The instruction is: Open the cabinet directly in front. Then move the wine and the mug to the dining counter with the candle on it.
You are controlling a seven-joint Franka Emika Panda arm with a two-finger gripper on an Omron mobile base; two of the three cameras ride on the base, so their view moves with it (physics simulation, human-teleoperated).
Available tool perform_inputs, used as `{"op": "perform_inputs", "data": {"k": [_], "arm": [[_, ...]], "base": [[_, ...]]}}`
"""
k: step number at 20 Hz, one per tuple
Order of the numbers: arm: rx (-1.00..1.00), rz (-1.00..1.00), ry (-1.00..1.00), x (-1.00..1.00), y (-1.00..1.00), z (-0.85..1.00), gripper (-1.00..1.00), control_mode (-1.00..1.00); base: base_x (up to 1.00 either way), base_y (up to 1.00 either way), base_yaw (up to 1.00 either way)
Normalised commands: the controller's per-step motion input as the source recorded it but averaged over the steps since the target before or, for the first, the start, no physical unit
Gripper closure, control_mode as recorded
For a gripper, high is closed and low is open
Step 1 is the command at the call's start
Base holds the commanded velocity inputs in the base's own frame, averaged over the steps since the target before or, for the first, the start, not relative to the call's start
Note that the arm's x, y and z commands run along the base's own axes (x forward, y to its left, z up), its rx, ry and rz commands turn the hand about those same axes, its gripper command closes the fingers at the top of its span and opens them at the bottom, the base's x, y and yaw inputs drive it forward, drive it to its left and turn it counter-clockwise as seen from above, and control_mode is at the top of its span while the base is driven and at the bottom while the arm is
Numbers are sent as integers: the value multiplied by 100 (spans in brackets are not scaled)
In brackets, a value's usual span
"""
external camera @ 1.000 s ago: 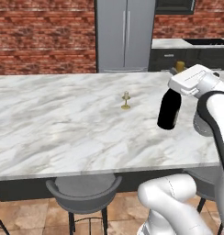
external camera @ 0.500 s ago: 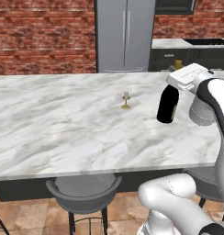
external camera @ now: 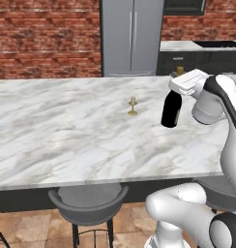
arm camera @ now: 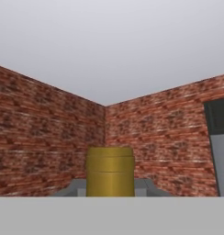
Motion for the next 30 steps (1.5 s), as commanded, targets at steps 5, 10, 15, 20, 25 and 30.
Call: {"op": "perform_inputs", "data": {"k": [5, 10, 15, 20, 25, 30], "arm": [[0, 0, 0, 42, 0, -29, 100, -100], [0, 0, 0, 27, 0, -31, 100, -100], [0, 0, -1, 33, 0, -25, 100, -100], [0, 0, 0, 49, 0, -20, 100, -100], [0, 0, 0, 47, 0, -27, 100, -100], [0, 0, 0, 37, 0, -33, 100, -100]], "base": [[0, 0, 0], [0, 0, 0], [0, 0, 0], [0, 0, 0], [0, 0, 0], [0, 0, 0]]}}
